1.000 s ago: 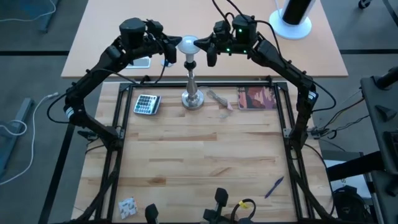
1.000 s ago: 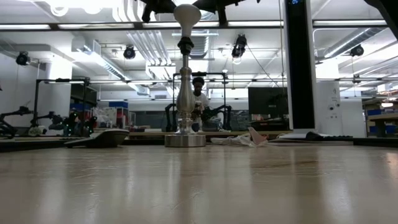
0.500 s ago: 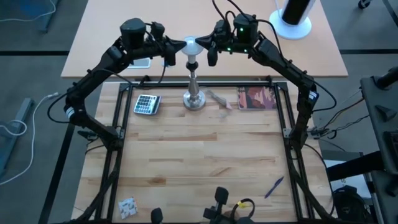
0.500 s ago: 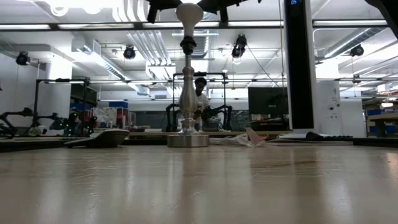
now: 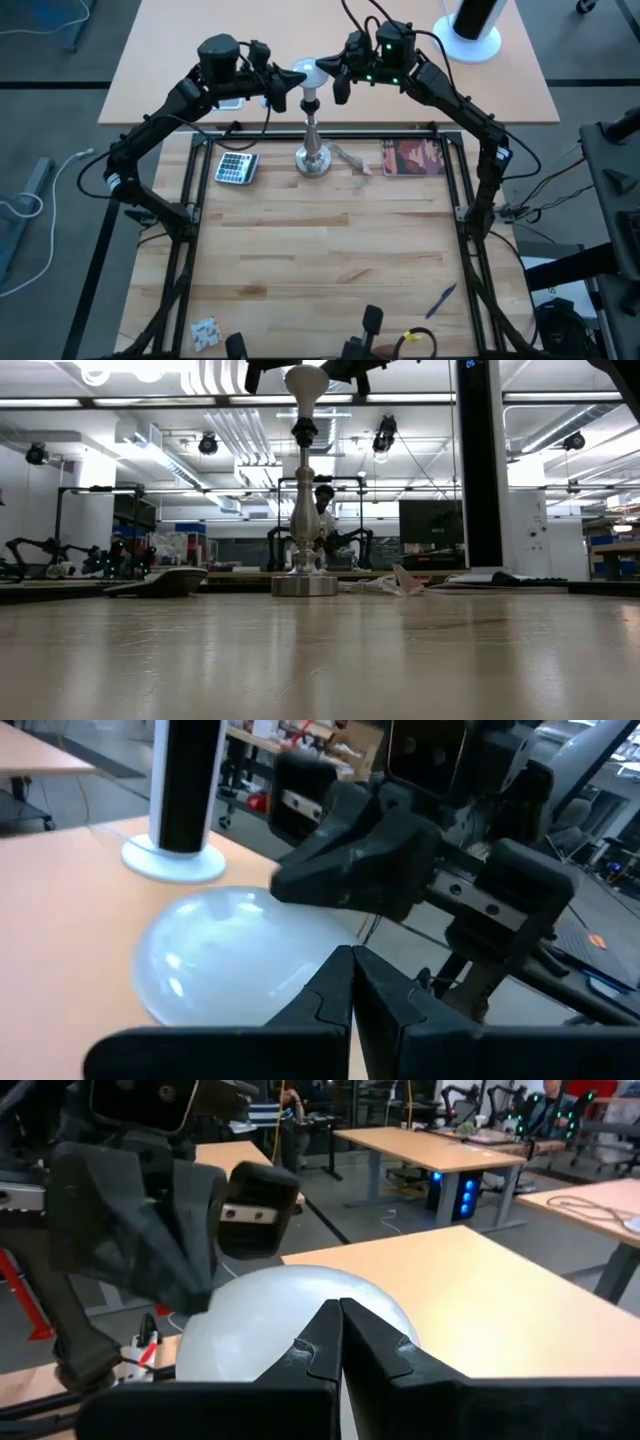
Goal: Screw lightbulb
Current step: Remove the lightbulb from the table lamp
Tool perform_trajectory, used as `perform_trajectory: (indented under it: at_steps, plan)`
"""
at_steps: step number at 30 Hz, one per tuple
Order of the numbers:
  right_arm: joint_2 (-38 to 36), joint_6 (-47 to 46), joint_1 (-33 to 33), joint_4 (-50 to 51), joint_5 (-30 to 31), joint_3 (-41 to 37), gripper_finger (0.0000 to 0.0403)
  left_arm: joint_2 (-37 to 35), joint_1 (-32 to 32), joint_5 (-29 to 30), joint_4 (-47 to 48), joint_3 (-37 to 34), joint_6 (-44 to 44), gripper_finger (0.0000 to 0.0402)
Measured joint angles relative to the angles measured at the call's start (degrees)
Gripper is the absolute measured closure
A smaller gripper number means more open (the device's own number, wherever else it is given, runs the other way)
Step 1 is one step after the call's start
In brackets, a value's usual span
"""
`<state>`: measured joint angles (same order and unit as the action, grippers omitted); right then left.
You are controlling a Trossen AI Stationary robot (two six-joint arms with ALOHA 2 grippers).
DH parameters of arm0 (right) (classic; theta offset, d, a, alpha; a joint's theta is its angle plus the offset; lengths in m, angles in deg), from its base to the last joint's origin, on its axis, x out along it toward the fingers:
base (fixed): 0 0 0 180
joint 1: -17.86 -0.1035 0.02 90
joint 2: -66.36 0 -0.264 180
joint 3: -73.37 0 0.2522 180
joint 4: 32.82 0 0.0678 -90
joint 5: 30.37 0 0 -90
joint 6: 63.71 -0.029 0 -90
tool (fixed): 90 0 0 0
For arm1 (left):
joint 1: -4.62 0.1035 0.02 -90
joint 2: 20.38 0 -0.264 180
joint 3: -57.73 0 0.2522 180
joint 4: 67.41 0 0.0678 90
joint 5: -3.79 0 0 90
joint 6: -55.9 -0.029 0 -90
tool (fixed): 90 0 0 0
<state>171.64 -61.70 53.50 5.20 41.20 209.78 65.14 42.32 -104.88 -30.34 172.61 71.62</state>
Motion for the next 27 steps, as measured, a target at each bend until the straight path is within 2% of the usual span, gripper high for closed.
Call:
perform_trajectory:
  at_steps: [8, 20, 27]
  plan:
    - [-0.5, -3.9, 0.4, 0.6, -0.4, 0.4, 0.0403, -0.5, 0.3, 6.9, -1.8, 0.0, -3.0, 0.0401]
    - [-0.8, -5.0, 0.2, 0.8, -2.0, 0.4, 0.0403, -0.4, 2.0, 9.2, -1.4, -1.8, -6.8, 0.0401]
    - [0.4, -6.5, 0.1, 1.1, -3.0, -0.4, 0.0403, -0.8, 2.3, 8.3, -2.5, -4.7, -6.7, 0.0401]
